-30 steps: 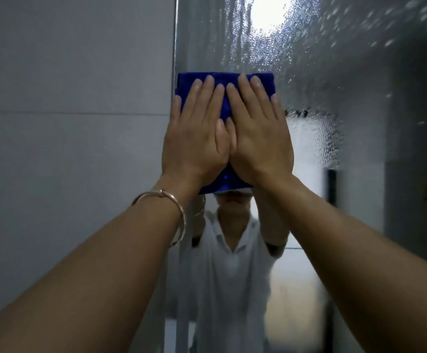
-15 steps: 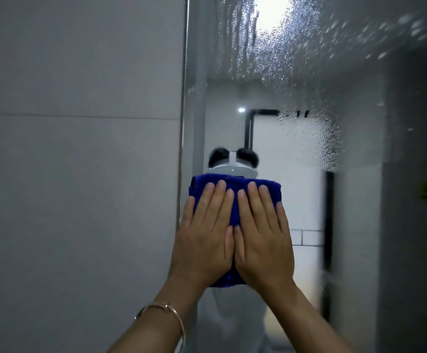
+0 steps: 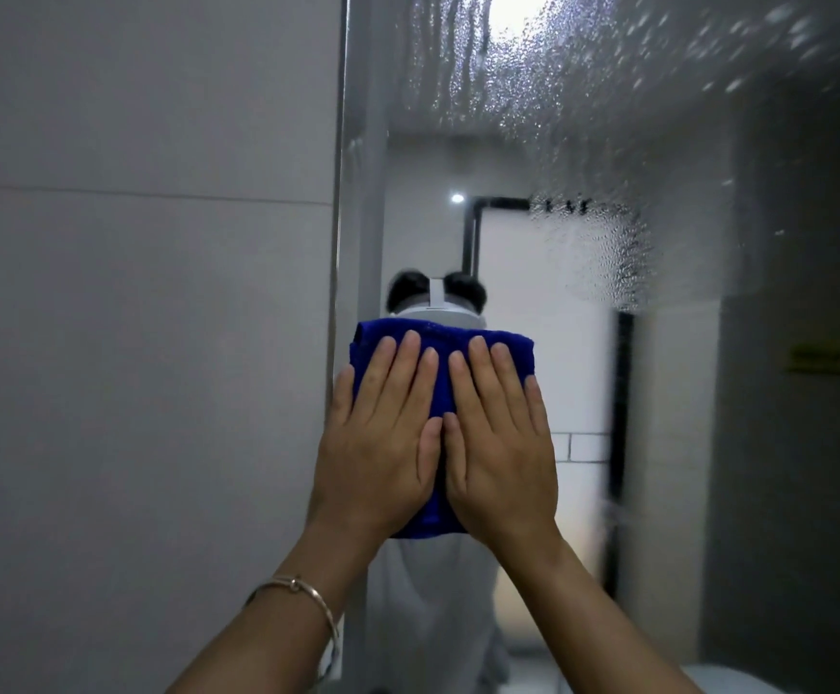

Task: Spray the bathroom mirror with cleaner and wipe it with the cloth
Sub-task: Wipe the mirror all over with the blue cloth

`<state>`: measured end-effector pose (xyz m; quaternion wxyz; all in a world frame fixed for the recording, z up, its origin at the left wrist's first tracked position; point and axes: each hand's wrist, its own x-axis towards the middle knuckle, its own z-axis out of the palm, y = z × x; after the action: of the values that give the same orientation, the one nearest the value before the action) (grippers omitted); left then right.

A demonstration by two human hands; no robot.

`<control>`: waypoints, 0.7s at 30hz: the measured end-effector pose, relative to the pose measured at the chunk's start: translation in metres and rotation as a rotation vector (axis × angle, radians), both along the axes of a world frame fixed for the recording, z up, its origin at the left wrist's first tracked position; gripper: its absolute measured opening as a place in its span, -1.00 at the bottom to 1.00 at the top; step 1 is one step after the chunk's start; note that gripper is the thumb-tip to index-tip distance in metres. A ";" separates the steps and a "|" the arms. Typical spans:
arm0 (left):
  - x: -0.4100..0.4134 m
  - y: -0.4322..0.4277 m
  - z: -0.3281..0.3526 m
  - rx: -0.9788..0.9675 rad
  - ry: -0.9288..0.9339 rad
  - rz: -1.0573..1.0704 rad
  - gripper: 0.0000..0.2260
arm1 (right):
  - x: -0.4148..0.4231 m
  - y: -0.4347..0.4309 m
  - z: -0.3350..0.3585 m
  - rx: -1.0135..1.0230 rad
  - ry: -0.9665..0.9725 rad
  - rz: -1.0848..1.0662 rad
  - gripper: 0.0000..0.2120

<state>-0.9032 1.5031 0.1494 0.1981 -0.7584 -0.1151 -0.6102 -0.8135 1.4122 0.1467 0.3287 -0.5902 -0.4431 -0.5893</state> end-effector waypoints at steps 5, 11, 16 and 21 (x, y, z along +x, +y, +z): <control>-0.003 -0.001 -0.001 0.023 0.030 0.034 -0.54 | -0.003 0.002 -0.003 0.008 -0.007 -0.038 -0.53; -0.014 0.000 0.047 0.151 0.191 0.083 -0.49 | -0.002 -0.001 0.029 -0.029 -0.058 -0.089 -0.49; 0.002 -0.013 0.169 0.146 0.106 0.099 -0.45 | 0.009 -0.011 0.157 0.022 -0.062 -0.084 -0.46; 0.046 -0.053 0.214 -0.032 -0.067 0.119 -0.50 | 0.044 -0.042 0.225 -0.080 -0.108 -0.034 -0.44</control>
<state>-0.8567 1.4502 0.3630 0.2179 -0.7323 -0.1762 -0.6207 -0.7699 1.3699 0.3719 0.2706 -0.5777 -0.4734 -0.6074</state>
